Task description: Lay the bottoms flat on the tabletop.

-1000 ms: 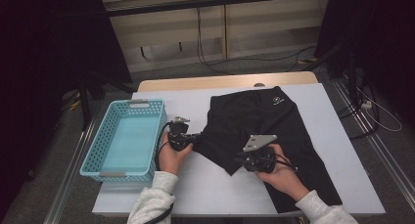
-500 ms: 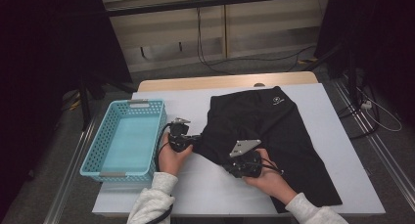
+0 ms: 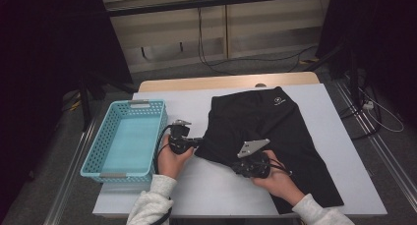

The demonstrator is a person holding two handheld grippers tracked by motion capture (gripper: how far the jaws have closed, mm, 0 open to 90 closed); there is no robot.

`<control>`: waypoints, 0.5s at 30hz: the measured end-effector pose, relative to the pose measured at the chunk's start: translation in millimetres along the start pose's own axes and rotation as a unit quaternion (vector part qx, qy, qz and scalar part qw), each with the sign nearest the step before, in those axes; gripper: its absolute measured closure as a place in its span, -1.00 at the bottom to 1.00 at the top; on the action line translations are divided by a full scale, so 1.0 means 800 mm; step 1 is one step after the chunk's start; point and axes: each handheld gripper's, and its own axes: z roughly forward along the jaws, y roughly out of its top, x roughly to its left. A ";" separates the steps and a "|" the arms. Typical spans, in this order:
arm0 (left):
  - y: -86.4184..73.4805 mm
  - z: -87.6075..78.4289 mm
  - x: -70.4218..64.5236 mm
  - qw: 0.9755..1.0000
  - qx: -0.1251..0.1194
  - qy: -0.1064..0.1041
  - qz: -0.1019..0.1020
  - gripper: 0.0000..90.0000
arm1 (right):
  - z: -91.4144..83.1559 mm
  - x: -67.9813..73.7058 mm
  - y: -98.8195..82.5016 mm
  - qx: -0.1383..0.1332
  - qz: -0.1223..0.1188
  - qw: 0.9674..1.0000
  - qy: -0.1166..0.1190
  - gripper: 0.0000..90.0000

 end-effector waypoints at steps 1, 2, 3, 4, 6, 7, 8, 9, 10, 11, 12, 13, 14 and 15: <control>-0.001 0.000 -0.003 1.000 0.000 0.000 0.004 0.96 | -0.004 0.001 -0.002 0.000 0.000 1.000 0.002 0.93; -0.003 -0.001 -0.006 1.000 0.006 -0.001 0.006 0.96 | -0.007 0.002 -0.003 -0.002 -0.001 1.000 0.006 0.93; -0.005 -0.001 -0.007 1.000 0.009 -0.005 0.005 0.96 | -0.011 0.003 -0.005 0.000 0.000 1.000 0.011 0.93; -0.007 -0.001 -0.010 1.000 0.009 -0.006 0.003 0.96 | -0.015 0.004 -0.007 0.004 -0.004 1.000 0.009 0.93; -0.009 0.001 -0.013 1.000 0.011 -0.008 0.006 0.96 | -0.021 0.004 -0.011 0.007 -0.008 1.000 0.003 0.92; -0.010 0.001 -0.014 1.000 0.012 -0.006 0.008 0.96 | -0.023 0.004 -0.013 0.010 -0.013 1.000 -0.006 0.88; -0.009 0.003 -0.014 1.000 0.012 -0.002 0.007 0.96 | -0.023 0.005 -0.014 0.007 -0.017 1.000 -0.018 0.77; -0.009 0.003 -0.014 1.000 0.011 -0.001 0.005 0.96 | -0.022 0.006 -0.013 0.003 -0.025 1.000 -0.017 0.71; -0.009 0.004 -0.013 1.000 0.012 -0.003 0.005 0.96 | -0.021 0.008 -0.010 -0.007 -0.029 0.999 -0.017 0.59; -0.009 0.004 -0.012 1.000 0.012 0.003 0.007 0.96 | -0.019 0.011 -0.007 -0.015 -0.034 0.999 -0.023 0.43; -0.009 0.003 -0.012 1.000 0.013 0.003 0.006 0.96 | -0.016 0.014 -0.003 -0.019 -0.034 0.999 -0.027 0.37; -0.009 0.004 -0.012 1.000 0.012 0.003 0.005 0.96 | -0.011 0.016 0.001 -0.021 -0.038 0.999 -0.025 0.30; -0.009 0.004 -0.012 1.000 0.010 0.006 0.006 0.96 | -0.005 0.018 0.004 -0.024 -0.039 0.999 -0.025 0.18; -0.009 0.005 -0.012 1.000 0.010 0.005 0.008 0.96 | 0.001 0.020 0.007 -0.024 -0.038 0.999 -0.028 0.13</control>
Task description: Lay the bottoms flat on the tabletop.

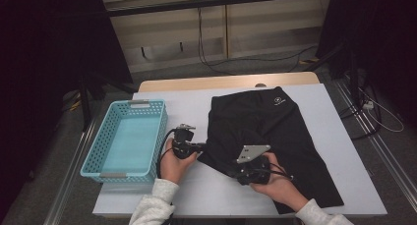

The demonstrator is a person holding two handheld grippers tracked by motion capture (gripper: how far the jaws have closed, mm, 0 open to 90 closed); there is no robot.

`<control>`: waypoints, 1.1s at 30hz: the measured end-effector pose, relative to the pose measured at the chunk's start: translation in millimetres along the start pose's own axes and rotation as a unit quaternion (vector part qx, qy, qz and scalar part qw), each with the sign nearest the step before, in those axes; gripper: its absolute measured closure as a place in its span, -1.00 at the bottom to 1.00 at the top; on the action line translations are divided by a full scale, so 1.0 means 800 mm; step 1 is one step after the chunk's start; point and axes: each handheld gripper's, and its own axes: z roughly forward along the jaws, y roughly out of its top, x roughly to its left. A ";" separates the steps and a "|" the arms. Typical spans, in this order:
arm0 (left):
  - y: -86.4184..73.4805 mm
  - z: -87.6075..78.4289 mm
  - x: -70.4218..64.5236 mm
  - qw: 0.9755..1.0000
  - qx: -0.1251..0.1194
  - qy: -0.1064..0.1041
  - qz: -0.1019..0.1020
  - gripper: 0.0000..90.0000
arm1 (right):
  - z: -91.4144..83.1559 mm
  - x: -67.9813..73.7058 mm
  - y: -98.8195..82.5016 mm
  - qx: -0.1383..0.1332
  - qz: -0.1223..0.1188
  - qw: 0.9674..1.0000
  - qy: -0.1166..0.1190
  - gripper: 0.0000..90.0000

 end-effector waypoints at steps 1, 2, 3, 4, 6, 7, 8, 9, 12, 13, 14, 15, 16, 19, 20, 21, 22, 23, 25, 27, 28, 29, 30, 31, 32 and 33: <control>0.000 0.000 0.001 1.000 0.005 -0.003 0.003 0.96 | 0.007 0.001 0.002 0.004 0.002 1.000 0.003 0.12; 0.000 0.002 0.001 1.000 0.001 0.003 0.005 0.95 | 0.014 0.002 0.004 0.008 0.005 1.000 0.000 0.05; -0.001 0.003 0.001 1.000 0.001 0.004 0.003 0.95 | 0.020 0.002 0.006 0.008 0.009 1.000 -0.003 0.00; -0.001 0.004 0.002 1.000 0.004 0.003 0.005 0.95 | 0.025 0.003 0.007 0.010 0.008 1.000 0.002 0.03; -0.001 0.005 0.004 1.000 0.004 0.006 0.008 0.94 | 0.031 0.002 0.009 0.005 0.009 1.000 0.000 -0.01; -0.001 0.005 0.005 1.000 0.003 0.002 0.005 0.94 | 0.033 0.001 0.010 0.004 0.013 1.000 -0.005 0.01; -0.001 0.004 0.006 1.000 0.002 0.006 0.007 0.94 | 0.034 -0.001 0.011 0.005 0.019 1.000 -0.014 0.06; -0.001 0.004 0.007 1.000 0.004 0.005 0.007 0.93 | 0.035 -0.003 0.012 0.006 0.022 1.000 -0.019 0.09; -0.001 0.002 0.007 1.000 0.000 0.002 0.002 0.90 | 0.035 -0.010 0.011 0.003 0.030 0.999 -0.025 0.42; -0.001 0.001 0.006 1.000 0.000 0.001 0.003 0.88 | 0.034 -0.012 0.010 0.003 0.033 0.999 -0.024 0.53; -0.001 0.001 0.006 1.000 -0.001 0.002 0.006 0.84 | 0.033 -0.014 0.010 0.004 0.036 0.999 -0.028 0.65; -0.001 0.001 0.005 1.000 -0.008 0.006 0.006 0.73 | 0.032 -0.014 0.010 0.006 0.034 0.999 -0.028 0.80; 0.000 0.000 0.005 1.000 -0.010 0.006 0.008 0.58 | 0.031 -0.014 0.009 0.006 0.032 0.999 -0.020 0.94; 0.003 -0.002 0.004 1.000 -0.027 -0.005 0.006 0.23 | 0.029 -0.010 0.009 0.009 0.026 0.999 -0.018 0.97; 0.004 -0.003 0.004 1.000 -0.030 -0.003 0.009 0.16 | 0.028 -0.009 0.010 0.011 0.026 0.999 -0.014 0.97; 0.005 -0.004 0.003 0.999 -0.030 -0.006 0.011 0.12 | 0.027 -0.008 0.010 0.013 0.030 0.999 -0.004 0.97; 0.005 -0.004 0.003 0.999 -0.032 -0.008 0.012 0.06 | 0.026 -0.007 0.009 0.013 0.032 0.999 0.006 0.97; 0.005 -0.004 0.003 0.999 -0.032 -0.006 0.014 0.01 | 0.024 -0.005 0.008 0.014 0.034 0.999 0.013 0.97; 0.004 -0.002 0.003 0.999 -0.028 -0.001 0.019 0.00 | 0.020 0.000 0.005 0.015 0.029 0.999 0.027 0.97; 0.003 -0.001 0.004 1.000 -0.023 -0.002 0.018 0.00 | 0.015 0.004 0.002 0.019 0.027 0.999 0.041 0.97; 0.002 0.000 0.004 1.000 -0.020 -0.002 0.019 0.00 | 0.013 0.006 0.000 0.019 0.025 0.998 0.046 0.97; 0.001 0.001 0.004 1.000 -0.018 0.001 0.023 0.00 | 0.011 0.008 -0.001 0.020 0.023 0.998 0.048 0.97; 0.001 0.003 0.003 1.000 -0.017 -0.002 0.021 0.00 | 0.009 0.008 -0.002 0.020 0.023 0.998 0.047 0.97; 0.000 0.005 0.002 1.000 -0.013 0.002 0.025 0.01 | 0.008 0.009 -0.003 0.020 0.024 0.998 0.053 0.97; 0.000 0.006 0.002 1.000 -0.011 -0.001 0.027 0.02 | 0.007 0.009 -0.004 0.020 0.025 0.998 0.058 0.97; 0.000 0.007 0.002 1.000 -0.012 0.000 0.029 0.02 | 0.005 0.010 -0.005 0.021 0.027 0.998 0.058 0.97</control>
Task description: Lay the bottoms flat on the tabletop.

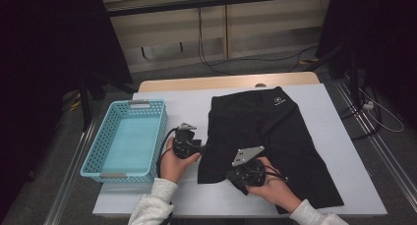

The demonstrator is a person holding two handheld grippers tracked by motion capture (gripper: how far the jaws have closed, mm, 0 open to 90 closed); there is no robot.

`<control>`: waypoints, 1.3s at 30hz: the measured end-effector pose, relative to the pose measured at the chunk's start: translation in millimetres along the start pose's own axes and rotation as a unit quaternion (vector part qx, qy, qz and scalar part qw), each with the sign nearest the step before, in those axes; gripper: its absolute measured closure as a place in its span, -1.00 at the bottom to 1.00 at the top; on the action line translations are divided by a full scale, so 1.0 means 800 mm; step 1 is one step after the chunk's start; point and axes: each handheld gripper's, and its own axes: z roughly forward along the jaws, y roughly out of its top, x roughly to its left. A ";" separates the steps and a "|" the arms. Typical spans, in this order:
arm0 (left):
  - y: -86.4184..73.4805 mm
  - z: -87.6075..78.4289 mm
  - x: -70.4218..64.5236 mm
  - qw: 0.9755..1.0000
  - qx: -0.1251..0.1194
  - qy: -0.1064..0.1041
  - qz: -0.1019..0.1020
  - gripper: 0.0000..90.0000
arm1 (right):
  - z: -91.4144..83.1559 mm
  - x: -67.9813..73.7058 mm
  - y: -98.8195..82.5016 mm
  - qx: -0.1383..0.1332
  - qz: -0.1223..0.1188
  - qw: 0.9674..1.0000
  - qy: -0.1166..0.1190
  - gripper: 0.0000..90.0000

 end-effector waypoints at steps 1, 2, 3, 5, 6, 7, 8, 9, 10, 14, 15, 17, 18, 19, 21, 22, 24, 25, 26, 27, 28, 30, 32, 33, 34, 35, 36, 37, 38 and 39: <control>0.000 0.001 0.000 1.000 -0.003 0.001 -0.004 0.03 | -0.001 0.001 -0.001 0.000 -0.001 1.000 0.005 0.97; 0.001 0.001 0.000 1.000 -0.003 0.002 -0.004 0.04 | -0.002 0.003 -0.002 0.002 -0.002 1.000 0.011 0.97; 0.001 0.001 0.000 1.000 0.000 -0.001 -0.001 0.06 | -0.003 0.005 -0.003 0.002 -0.003 1.000 0.011 0.97; 0.001 0.001 -0.001 1.000 0.000 -0.002 -0.002 0.08 | -0.005 0.010 -0.005 0.005 -0.008 1.000 0.019 0.97; 0.001 0.002 -0.002 1.000 0.000 -0.001 0.000 0.14 | -0.005 0.012 -0.005 0.005 -0.009 1.000 0.022 0.97; 0.001 0.002 -0.004 1.000 0.003 0.001 0.003 0.16 | -0.006 0.014 -0.006 0.006 -0.013 1.000 0.022 0.97; 0.002 0.002 -0.005 1.000 0.008 -0.005 0.006 0.23 | -0.006 0.016 -0.007 0.005 -0.014 1.000 0.023 0.97; 0.002 0.003 -0.006 1.000 0.009 -0.006 0.008 0.31 | -0.006 0.018 -0.007 0.005 -0.015 1.000 0.026 0.97; 0.002 0.003 -0.008 1.000 0.011 -0.005 0.011 0.34 | -0.006 0.019 -0.007 0.005 -0.018 0.999 0.027 0.97; 0.001 0.004 -0.008 1.000 0.019 -0.013 0.003 0.74 | -0.006 0.021 -0.005 -0.004 -0.022 0.999 0.025 0.68; 0.001 0.004 -0.007 1.000 0.021 -0.013 0.001 0.82 | -0.007 0.022 -0.004 -0.006 -0.022 0.999 0.028 0.62; 0.000 0.004 -0.007 1.000 0.020 -0.013 -0.002 0.90 | -0.009 0.022 0.001 -0.017 -0.022 0.999 0.025 0.37; 0.000 0.004 -0.006 1.000 0.020 -0.013 -0.005 0.92 | -0.011 0.021 0.004 -0.026 -0.016 0.999 0.021 0.24; 0.000 0.004 -0.007 1.000 0.021 -0.013 -0.006 0.94 | -0.011 0.021 0.006 -0.034 -0.017 0.999 0.020 0.20; 0.000 0.004 -0.007 1.000 0.021 -0.012 -0.007 0.97 | -0.010 0.018 0.011 -0.053 -0.013 0.998 0.007 0.05; 0.000 0.004 -0.007 1.000 0.021 -0.012 -0.008 0.98 | -0.007 0.015 0.013 -0.052 0.000 0.999 -0.001 0.05; 0.001 0.003 -0.007 1.000 0.023 -0.011 -0.008 0.98 | 0.002 0.010 0.014 -0.044 0.000 0.999 -0.020 -0.06; 0.001 0.003 -0.007 1.000 0.025 -0.012 -0.008 0.98 | 0.006 0.007 0.014 -0.040 0.004 0.999 -0.030 -0.05; 0.001 0.002 -0.007 1.000 0.026 -0.012 -0.010 0.98 | 0.011 0.006 0.014 -0.036 0.003 0.999 -0.039 -0.05; 0.001 0.002 -0.007 0.999 0.027 -0.012 -0.014 0.98 | 0.015 0.005 0.014 -0.027 -0.004 0.999 -0.046 -0.04; 0.000 0.001 -0.006 0.999 0.029 -0.012 -0.014 0.99 | 0.019 0.005 0.012 -0.018 -0.007 0.998 -0.052 0.03; 0.000 0.000 -0.006 0.999 0.032 -0.013 -0.015 0.98 | 0.021 0.004 0.010 -0.024 -0.007 0.998 -0.053 0.27; 0.000 -0.001 -0.006 0.999 0.036 -0.014 -0.014 0.99 | 0.019 0.003 0.010 -0.022 0.000 0.998 -0.052 0.51; -0.001 -0.001 -0.007 0.999 0.037 -0.017 -0.016 0.99 | 0.019 0.003 0.010 -0.021 -0.001 0.999 -0.050 0.66; -0.001 -0.002 -0.007 0.999 0.037 -0.016 -0.019 0.99 | 0.019 0.002 0.010 -0.021 -0.002 0.999 -0.044 0.80; -0.001 -0.002 -0.008 0.999 0.038 -0.014 -0.019 0.99 | 0.019 0.001 0.010 -0.020 0.002 0.999 -0.038 0.90; -0.001 -0.003 -0.009 0.999 0.040 -0.015 -0.020 0.99 | 0.019 0.001 0.010 -0.019 0.008 0.999 -0.034 0.93; -0.001 -0.003 -0.010 0.999 0.041 -0.015 -0.019 0.99 | 0.019 0.000 0.010 -0.018 0.007 0.999 -0.033 0.95; -0.001 -0.004 -0.009 0.999 0.041 -0.016 -0.018 0.98 | 0.018 0.000 0.011 -0.016 0.005 0.999 -0.032 0.97; -0.002 -0.005 -0.008 0.999 0.035 -0.016 -0.020 0.97 | 0.017 0.001 0.011 -0.015 0.009 0.999 -0.029 0.98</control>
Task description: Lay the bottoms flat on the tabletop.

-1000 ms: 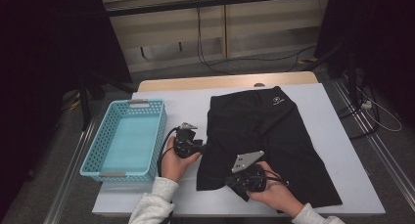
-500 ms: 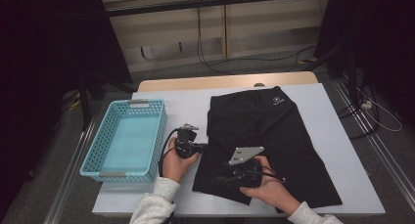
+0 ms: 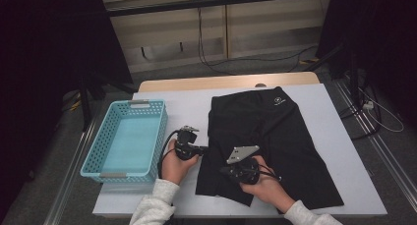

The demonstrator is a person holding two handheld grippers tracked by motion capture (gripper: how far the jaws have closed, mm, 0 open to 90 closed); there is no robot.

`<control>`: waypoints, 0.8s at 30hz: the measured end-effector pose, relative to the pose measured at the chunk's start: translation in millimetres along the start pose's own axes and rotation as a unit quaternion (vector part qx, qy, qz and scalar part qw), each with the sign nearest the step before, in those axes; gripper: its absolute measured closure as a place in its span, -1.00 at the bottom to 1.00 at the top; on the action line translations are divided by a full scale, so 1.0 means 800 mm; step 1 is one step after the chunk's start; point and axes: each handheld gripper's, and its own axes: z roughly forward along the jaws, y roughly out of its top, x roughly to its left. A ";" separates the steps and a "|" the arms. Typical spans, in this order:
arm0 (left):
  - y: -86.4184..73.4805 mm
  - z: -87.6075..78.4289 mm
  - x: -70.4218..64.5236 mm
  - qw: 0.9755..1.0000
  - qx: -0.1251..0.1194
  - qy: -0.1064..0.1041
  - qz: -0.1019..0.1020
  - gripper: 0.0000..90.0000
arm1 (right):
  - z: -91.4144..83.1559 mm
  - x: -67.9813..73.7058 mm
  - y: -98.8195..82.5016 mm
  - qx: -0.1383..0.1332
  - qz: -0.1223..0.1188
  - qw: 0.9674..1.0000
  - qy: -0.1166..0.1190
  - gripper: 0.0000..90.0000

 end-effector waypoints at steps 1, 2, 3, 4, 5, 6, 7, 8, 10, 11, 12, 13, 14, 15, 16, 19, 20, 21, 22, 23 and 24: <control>0.000 0.000 0.001 1.000 -0.004 0.004 0.000 0.88 | -0.001 0.001 -0.001 0.000 0.004 1.000 0.006 0.98; 0.000 0.000 0.002 1.000 -0.009 0.004 -0.002 0.75 | -0.002 0.001 -0.001 0.000 0.003 1.000 0.009 0.98; 0.001 0.000 0.003 1.000 -0.017 -0.001 -0.005 0.64 | -0.003 0.002 -0.002 0.000 0.003 1.000 0.014 0.98; 0.001 0.000 0.003 1.000 -0.024 0.000 -0.007 0.56 | -0.005 0.004 -0.002 0.002 0.002 1.000 0.025 0.99; 0.002 -0.001 0.003 1.000 -0.027 0.001 -0.007 0.50 | -0.006 0.006 -0.003 0.005 -0.001 0.999 0.032 0.99; 0.003 0.000 0.002 0.999 -0.030 -0.001 -0.010 0.48 | -0.006 0.009 -0.003 0.007 -0.008 0.999 0.034 0.99; 0.004 0.000 0.002 1.000 -0.030 0.000 -0.008 0.48 | -0.007 0.012 -0.003 0.009 -0.012 0.999 0.037 0.99; 0.004 0.001 0.002 0.999 -0.032 0.000 -0.010 0.47 | -0.008 0.015 -0.004 0.010 -0.014 0.999 0.040 0.99; 0.003 0.004 0.002 0.999 -0.030 -0.003 -0.014 0.46 | -0.009 0.018 -0.004 0.014 -0.016 0.998 0.054 0.99; 0.003 0.004 0.002 0.999 -0.030 -0.001 -0.015 0.46 | -0.009 0.020 -0.005 0.014 -0.019 0.998 0.058 0.99; 0.003 0.005 0.003 1.000 -0.025 -0.004 -0.013 0.45 | -0.009 0.021 -0.005 0.014 -0.020 0.998 0.060 0.99; 0.002 0.006 0.003 1.000 -0.024 -0.003 -0.012 0.47 | -0.010 0.021 -0.006 0.014 -0.020 0.998 0.060 0.99; 0.002 0.006 0.003 1.000 -0.024 -0.003 -0.011 0.50 | -0.010 0.021 -0.006 0.013 -0.018 0.998 0.059 0.99; 0.002 0.007 0.002 1.000 -0.022 -0.004 -0.010 0.52 | -0.010 0.020 -0.007 0.013 -0.019 0.998 0.060 0.99; 0.002 0.007 0.001 1.000 -0.020 -0.006 -0.008 0.59 | -0.010 0.020 -0.007 0.011 -0.019 0.998 0.062 0.99; 0.002 0.010 -0.003 1.000 -0.018 -0.011 -0.007 0.66 | -0.011 0.020 -0.007 0.012 -0.021 0.998 0.060 0.99; 0.002 0.010 -0.004 1.000 -0.014 -0.011 -0.004 0.70 | -0.011 0.021 -0.007 0.012 -0.022 0.998 0.060 0.99; 0.002 0.011 -0.004 1.000 -0.011 -0.012 0.001 0.77 | -0.012 0.020 -0.007 0.012 -0.021 0.998 0.059 0.99; 0.002 0.011 -0.005 1.000 -0.009 -0.012 0.005 0.83 | -0.012 0.019 -0.008 0.012 -0.020 0.998 0.059 0.99; 0.002 0.011 -0.006 1.000 -0.004 -0.014 0.004 0.90 | -0.012 0.019 -0.008 0.011 -0.018 0.998 0.061 0.99; 0.002 0.011 -0.006 1.000 -0.005 -0.015 0.000 0.98 | -0.012 0.019 -0.008 0.010 -0.018 0.998 0.060 0.99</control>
